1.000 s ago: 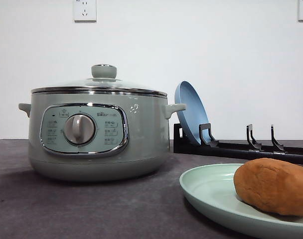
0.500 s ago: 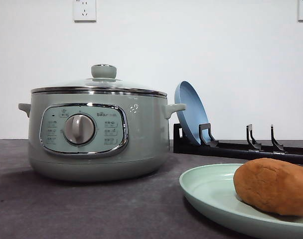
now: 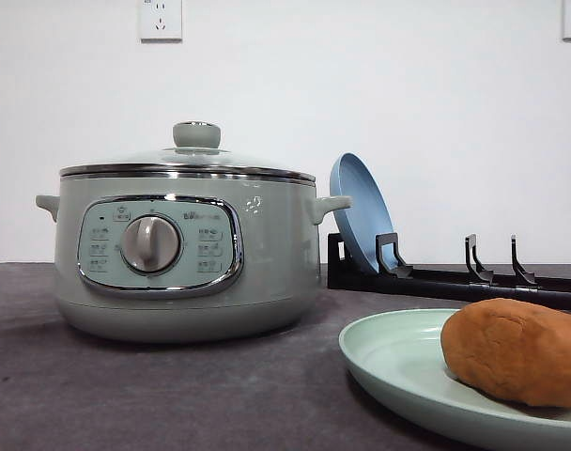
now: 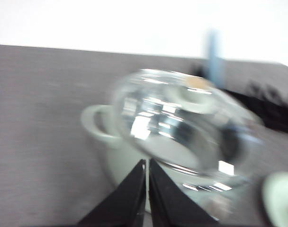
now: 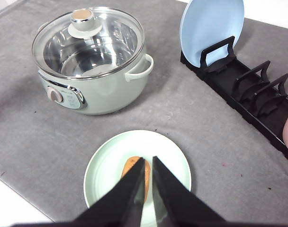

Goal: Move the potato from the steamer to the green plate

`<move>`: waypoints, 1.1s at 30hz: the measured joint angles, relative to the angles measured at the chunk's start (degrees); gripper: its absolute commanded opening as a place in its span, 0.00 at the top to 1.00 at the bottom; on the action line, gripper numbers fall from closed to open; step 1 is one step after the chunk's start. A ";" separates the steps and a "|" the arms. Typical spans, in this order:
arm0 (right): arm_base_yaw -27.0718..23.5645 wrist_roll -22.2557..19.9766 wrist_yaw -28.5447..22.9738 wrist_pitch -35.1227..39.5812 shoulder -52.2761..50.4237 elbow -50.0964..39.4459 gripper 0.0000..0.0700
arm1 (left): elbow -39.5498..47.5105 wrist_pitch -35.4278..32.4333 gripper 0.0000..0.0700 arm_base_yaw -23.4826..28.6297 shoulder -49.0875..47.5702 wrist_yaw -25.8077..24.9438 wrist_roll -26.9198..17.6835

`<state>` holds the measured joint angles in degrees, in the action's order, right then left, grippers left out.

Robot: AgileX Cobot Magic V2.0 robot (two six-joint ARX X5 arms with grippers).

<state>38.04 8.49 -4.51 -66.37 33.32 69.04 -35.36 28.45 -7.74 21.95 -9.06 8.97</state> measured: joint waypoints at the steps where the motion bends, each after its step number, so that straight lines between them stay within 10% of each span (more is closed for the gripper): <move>1: 0.00 0.00 0.00 0.00 0.00 0.00 0.98 | 2.52 -2.09 1.00 1.78 -1.20 0.07 0.00; 13: 0.00 0.00 0.00 0.00 0.00 0.00 0.98 | 32.20 -21.31 1.00 5.00 -18.67 0.07 0.00; 33: 0.00 0.00 0.00 0.03 0.00 0.00 0.98 | 33.51 -17.93 1.00 5.00 -21.70 10.23 -1.16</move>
<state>38.04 8.49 -4.51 -66.34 33.32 69.04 -1.85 10.52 -2.74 0.25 1.17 7.81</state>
